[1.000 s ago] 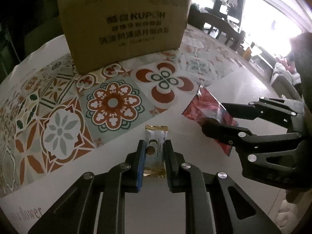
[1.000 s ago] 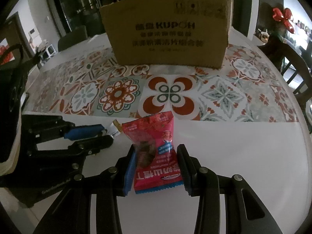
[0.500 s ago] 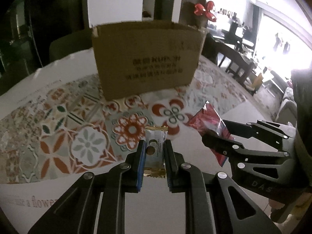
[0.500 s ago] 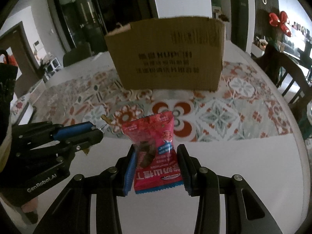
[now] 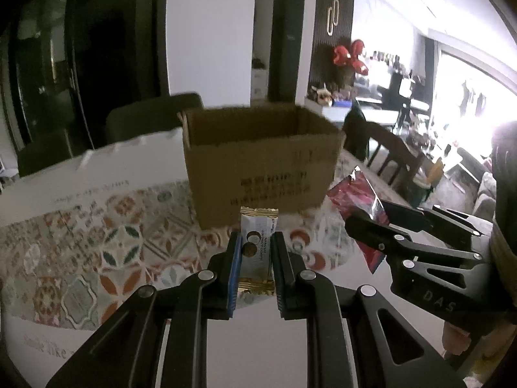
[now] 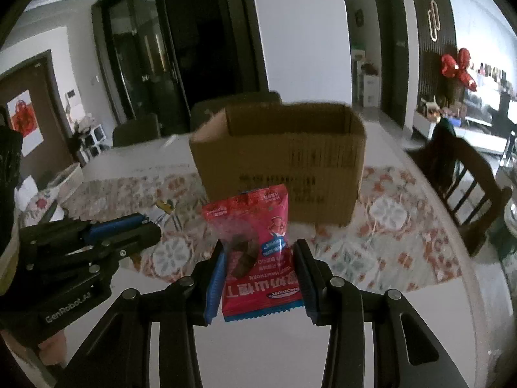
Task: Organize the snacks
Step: 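Carry both snacks into the cardboard box and open both tools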
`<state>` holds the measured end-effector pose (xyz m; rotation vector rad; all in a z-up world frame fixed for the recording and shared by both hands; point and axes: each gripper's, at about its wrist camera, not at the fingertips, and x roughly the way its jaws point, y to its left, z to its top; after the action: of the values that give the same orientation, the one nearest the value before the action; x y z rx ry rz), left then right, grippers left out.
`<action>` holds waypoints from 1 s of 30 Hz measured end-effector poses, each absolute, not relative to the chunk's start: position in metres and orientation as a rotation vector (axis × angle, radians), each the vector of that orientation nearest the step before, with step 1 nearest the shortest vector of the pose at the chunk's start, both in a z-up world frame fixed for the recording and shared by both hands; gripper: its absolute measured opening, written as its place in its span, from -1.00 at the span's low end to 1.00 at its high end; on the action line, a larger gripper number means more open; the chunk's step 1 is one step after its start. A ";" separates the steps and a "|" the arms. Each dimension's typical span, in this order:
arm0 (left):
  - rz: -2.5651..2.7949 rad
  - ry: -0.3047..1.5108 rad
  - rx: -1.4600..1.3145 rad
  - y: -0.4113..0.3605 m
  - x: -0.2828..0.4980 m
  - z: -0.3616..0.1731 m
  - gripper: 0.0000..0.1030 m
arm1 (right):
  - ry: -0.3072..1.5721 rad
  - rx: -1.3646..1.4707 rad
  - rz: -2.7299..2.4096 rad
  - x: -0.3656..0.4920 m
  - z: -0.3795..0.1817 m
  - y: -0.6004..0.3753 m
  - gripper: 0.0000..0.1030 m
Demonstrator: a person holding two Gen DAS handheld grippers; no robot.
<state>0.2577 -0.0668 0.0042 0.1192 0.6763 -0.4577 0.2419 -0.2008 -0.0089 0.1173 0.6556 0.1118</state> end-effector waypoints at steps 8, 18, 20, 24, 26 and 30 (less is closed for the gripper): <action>-0.440 0.595 0.096 -0.069 0.273 0.032 -0.62 | 0.563 0.111 0.103 0.255 0.022 -0.207 -0.19; -0.435 0.542 0.077 -0.078 0.306 0.051 -0.62 | 0.485 0.098 0.093 0.284 0.048 -0.220 -0.19; -0.433 0.536 0.075 -0.081 0.315 0.054 -0.62 | 0.479 0.099 0.098 0.291 0.051 -0.222 -0.19; -0.427 0.536 0.060 -0.085 0.332 0.055 -0.62 | 0.470 0.091 0.102 0.307 0.053 -0.225 -0.19; -0.425 0.541 0.054 -0.089 0.343 0.056 -0.62 | 0.468 0.088 0.105 0.316 0.053 -0.227 -0.19; -0.422 0.559 0.044 -0.095 0.365 0.053 -0.62 | 0.469 0.082 0.109 0.336 0.054 -0.232 -0.19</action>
<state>0.3652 -0.0950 0.0535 0.0436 0.5594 -0.4222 0.3361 -0.2324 0.0538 0.0819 0.4691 0.1095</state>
